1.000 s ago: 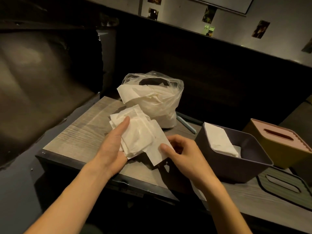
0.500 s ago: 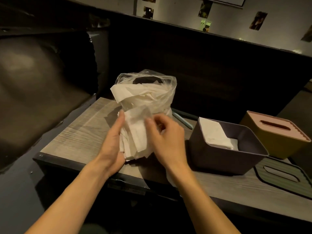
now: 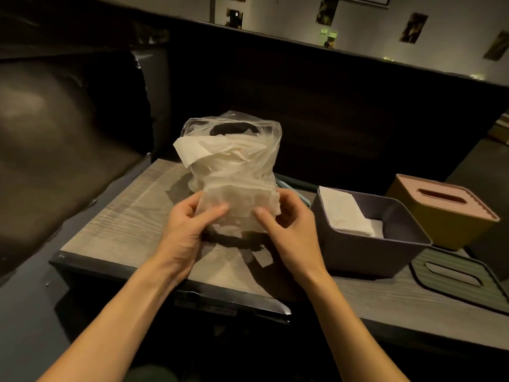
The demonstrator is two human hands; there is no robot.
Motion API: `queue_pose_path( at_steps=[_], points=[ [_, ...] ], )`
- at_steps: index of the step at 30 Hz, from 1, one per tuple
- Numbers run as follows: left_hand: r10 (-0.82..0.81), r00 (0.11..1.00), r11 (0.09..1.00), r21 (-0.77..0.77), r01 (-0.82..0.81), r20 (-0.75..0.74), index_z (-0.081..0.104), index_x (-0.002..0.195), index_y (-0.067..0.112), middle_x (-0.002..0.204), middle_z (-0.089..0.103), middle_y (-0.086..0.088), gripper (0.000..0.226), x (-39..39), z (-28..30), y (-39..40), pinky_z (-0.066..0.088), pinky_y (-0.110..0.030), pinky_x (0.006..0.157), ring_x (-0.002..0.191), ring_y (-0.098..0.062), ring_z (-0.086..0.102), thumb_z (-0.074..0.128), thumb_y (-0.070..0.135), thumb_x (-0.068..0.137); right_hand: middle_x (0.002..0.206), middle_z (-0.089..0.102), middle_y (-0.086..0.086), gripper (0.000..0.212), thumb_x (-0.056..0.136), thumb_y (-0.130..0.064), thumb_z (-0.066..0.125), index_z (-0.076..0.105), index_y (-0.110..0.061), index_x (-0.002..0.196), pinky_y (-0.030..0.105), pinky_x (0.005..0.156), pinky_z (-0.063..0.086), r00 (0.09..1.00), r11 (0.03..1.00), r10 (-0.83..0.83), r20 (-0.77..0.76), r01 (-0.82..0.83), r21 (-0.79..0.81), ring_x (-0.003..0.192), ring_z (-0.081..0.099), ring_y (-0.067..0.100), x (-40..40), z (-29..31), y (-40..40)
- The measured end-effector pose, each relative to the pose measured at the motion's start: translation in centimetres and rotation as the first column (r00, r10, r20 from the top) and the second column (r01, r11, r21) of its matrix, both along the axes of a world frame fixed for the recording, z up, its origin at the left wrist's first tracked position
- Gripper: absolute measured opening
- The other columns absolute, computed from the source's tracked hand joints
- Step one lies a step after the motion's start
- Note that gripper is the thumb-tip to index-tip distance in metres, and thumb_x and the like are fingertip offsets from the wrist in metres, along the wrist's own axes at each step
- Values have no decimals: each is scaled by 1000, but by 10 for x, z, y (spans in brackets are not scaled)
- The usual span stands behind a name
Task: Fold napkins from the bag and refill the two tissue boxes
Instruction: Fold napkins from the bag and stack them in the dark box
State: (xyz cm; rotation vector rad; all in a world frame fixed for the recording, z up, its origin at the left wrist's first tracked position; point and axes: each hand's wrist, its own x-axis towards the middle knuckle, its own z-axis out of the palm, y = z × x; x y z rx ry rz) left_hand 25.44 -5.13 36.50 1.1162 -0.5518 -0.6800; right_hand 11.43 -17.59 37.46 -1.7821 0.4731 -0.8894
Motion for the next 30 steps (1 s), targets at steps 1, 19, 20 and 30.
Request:
queue_pose_path(
  at_steps=[1, 19, 20, 30],
  points=[
    [40, 995, 998, 39, -44, 92, 67, 128, 14, 116, 76, -10, 44, 1, -4, -1, 62, -34, 82, 109, -27, 72, 75, 9, 85, 116, 71, -5, 29, 96, -12, 73, 65, -23, 121, 37, 91, 60, 1000, 999, -14, -5, 13, -46, 109, 69, 15, -2, -2, -2],
    [39, 801, 959, 202, -197, 597, 44, 141, 44, 123, 44, 17, 62, -4, -14, -17, 46, -12, 85, 103, 3, 55, 60, 62, 84, 145, 46, -5, 88, 89, -7, 66, 20, -48, 152, 38, 107, 53, 975, 997, 54, -216, -63, -34, 126, 55, 10, -1, -16, -1],
    [74, 800, 955, 187, -228, 596, 56, 132, 41, 121, 46, 16, 42, -4, -15, -19, 44, -7, 83, 104, 4, 55, 58, 59, 93, 146, 44, -6, 87, 89, -10, 66, 20, -50, 151, 42, 109, 51, 968, 996, 44, -247, -62, -66, 129, 53, 12, -1, -17, -1],
    [88, 888, 970, 164, -180, 452, 19, 159, 35, 125, 56, 16, 72, -7, -9, -21, 47, -23, 90, 107, 3, 60, 56, 46, 99, 144, 41, -9, 94, 85, -18, 68, 14, -55, 152, 47, 111, 46, 962, 989, -11, -274, -31, -146, 130, 46, 17, -1, -20, 2]
  ],
)
